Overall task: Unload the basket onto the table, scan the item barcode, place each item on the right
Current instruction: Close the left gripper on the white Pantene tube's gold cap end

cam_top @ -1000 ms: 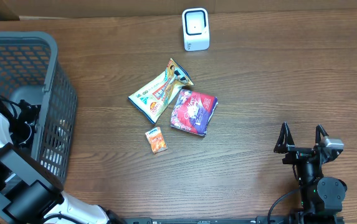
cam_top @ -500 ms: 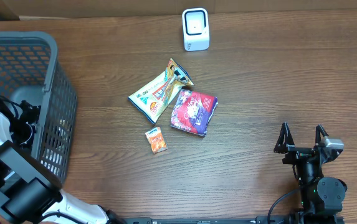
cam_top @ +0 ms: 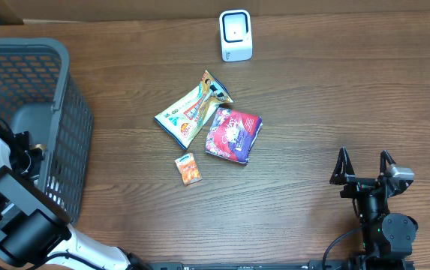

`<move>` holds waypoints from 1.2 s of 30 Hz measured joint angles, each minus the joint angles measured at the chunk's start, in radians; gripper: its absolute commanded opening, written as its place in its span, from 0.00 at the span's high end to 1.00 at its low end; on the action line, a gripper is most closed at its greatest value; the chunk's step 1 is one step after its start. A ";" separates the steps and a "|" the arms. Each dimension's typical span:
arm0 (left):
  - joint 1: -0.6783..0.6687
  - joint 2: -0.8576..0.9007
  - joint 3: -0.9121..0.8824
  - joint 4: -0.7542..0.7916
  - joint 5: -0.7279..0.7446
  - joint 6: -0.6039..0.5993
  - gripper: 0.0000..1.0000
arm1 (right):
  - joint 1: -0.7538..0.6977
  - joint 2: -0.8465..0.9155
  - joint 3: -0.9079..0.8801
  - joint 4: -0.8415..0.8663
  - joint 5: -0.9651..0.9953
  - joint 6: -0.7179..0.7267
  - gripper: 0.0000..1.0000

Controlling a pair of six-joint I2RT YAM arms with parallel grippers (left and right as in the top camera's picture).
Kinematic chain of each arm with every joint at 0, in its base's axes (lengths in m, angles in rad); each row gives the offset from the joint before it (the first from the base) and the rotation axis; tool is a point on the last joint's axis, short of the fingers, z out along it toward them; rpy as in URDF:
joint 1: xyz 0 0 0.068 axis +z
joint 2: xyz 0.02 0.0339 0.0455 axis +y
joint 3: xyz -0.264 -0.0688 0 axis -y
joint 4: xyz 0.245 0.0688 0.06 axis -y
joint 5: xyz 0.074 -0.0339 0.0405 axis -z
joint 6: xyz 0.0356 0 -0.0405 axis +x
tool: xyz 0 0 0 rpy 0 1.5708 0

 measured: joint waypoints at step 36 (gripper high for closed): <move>0.000 0.000 0.012 -0.050 0.195 -0.072 0.88 | 0.000 0.000 0.000 0.000 0.000 0.000 0.00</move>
